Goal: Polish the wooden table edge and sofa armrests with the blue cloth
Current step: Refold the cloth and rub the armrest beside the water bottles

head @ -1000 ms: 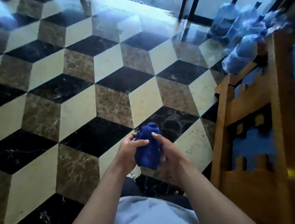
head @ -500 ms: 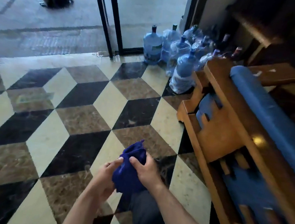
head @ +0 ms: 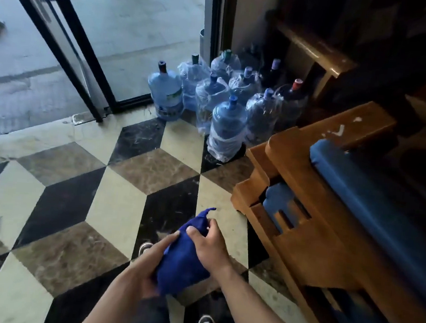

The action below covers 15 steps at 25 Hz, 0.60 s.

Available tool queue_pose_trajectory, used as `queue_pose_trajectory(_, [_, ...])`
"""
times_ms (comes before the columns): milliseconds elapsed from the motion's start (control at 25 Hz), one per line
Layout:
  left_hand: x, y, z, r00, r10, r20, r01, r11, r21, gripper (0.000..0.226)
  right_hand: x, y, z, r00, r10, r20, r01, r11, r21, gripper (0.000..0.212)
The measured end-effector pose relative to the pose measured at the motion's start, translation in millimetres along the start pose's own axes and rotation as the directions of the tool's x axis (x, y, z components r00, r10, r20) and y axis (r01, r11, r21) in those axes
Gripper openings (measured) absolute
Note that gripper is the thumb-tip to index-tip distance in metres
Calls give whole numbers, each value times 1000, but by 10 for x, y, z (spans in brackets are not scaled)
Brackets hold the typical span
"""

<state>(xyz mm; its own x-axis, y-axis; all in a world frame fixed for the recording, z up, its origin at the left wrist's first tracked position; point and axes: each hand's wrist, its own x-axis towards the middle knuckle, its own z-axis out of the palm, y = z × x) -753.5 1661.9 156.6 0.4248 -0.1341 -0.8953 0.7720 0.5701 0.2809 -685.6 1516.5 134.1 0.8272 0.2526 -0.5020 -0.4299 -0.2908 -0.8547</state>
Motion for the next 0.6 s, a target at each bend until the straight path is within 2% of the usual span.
queue_pose_trajectory(80, [395, 584, 73, 998, 27, -63, -21, 995, 94, 47, 493, -152, -50, 996, 62, -68, -63, 998, -15, 30])
queue_pose_trajectory(160, [840, 1170, 87, 975, 177, -135, -140, 958, 250, 39, 952, -352, -89, 979, 106, -174, -111, 994, -15, 35])
queue_pose_trajectory(280, [1187, 1897, 246, 939, 341, -51, -286, 854, 435, 23, 1354, -649, -101, 915, 109, -389, -150, 986, -76, 38])
queue_pose_trajectory(400, [1433, 2625, 476, 923, 379, 63, -346, 748, 566, 26, 1687, -976, -95, 806, 48, -590, -133, 986, -102, 49])
queue_pose_trajectory(480, [1693, 3022, 722, 914, 381, 136, -368, 643, 672, 21, 1928, -1154, -192, 725, 4, -688, -127, 984, -128, 58])
queue_pose_trajectory(560, [1946, 3294, 989, 906, 373, 200, -375, 487, 789, 6, 2152, -1258, -304, 646, -29, -762, -129, 981, -146, 42])
queue_pose_trajectory(600, [2106, 3426, 1164, 910, 347, 227, -369, 428, 825, 8, 2308, -1248, -379, 607, -26, -794, -148, 978, -145, 29])
